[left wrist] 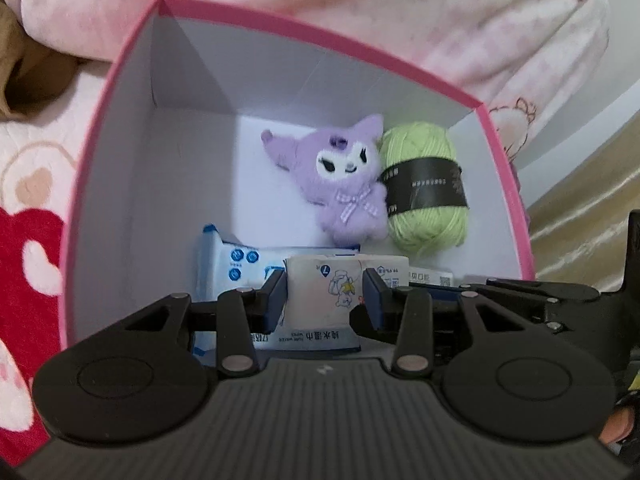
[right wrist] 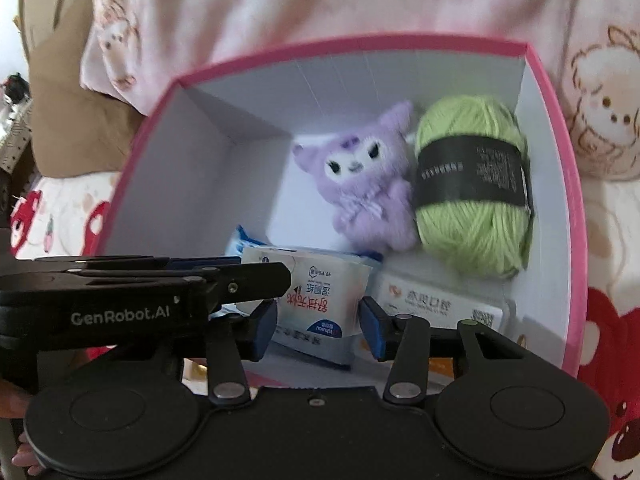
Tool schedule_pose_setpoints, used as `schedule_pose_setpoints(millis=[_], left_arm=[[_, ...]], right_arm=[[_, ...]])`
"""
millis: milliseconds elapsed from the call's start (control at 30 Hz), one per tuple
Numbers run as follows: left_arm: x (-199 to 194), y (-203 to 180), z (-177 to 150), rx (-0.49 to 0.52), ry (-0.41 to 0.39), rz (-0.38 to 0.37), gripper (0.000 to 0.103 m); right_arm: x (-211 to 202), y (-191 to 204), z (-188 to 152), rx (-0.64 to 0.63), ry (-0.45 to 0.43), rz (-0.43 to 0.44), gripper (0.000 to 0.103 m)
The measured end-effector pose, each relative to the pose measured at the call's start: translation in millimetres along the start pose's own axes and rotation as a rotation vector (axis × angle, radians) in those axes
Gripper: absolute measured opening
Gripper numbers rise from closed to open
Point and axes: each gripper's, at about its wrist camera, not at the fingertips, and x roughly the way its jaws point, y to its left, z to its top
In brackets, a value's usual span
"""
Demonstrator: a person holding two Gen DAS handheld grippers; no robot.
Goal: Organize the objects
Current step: 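Open the left gripper over the wipe pack and withdraw from the box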
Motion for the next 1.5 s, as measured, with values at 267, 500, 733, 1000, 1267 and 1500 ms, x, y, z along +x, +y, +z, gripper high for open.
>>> schedule_pose_setpoints(millis=[267,500,733,1000,1267,1500], left_arm=[[-3.7,-3.2,-4.2,0.024,-0.06,0.049,0.048],[-47.8,-22.5,-6.7,0.115,-0.095,0.091,0.057],[-98.3,-30.1,-12.8,0.099,-0.053,0.079,0.058],[-166.2,-38.3,-32.7,0.173,-0.057,0.127,0.064],[-188.3,-11.8,-62.0,0.168,-0.055,0.119,0.066],[-173.8,28.3,-76.7,0.119,-0.047,0.1,0.064]], right_arm=[[-3.2,3.4,-3.1,-0.033,-0.039,-0.065,0.054],[-46.8,12.4,-20.6,-0.027,-0.183,-0.044,0.057],[-100.8,38.9,-39.2,-0.083,-0.264,-0.049,0.059],[-154.6,69.8,-59.6,-0.174,-0.28,-0.055,0.062],[-163.2,99.9,-80.9,-0.248,-0.225,0.007,0.065],[-129.1,121.5,-93.7,-0.291,-0.149,0.049,0.065]])
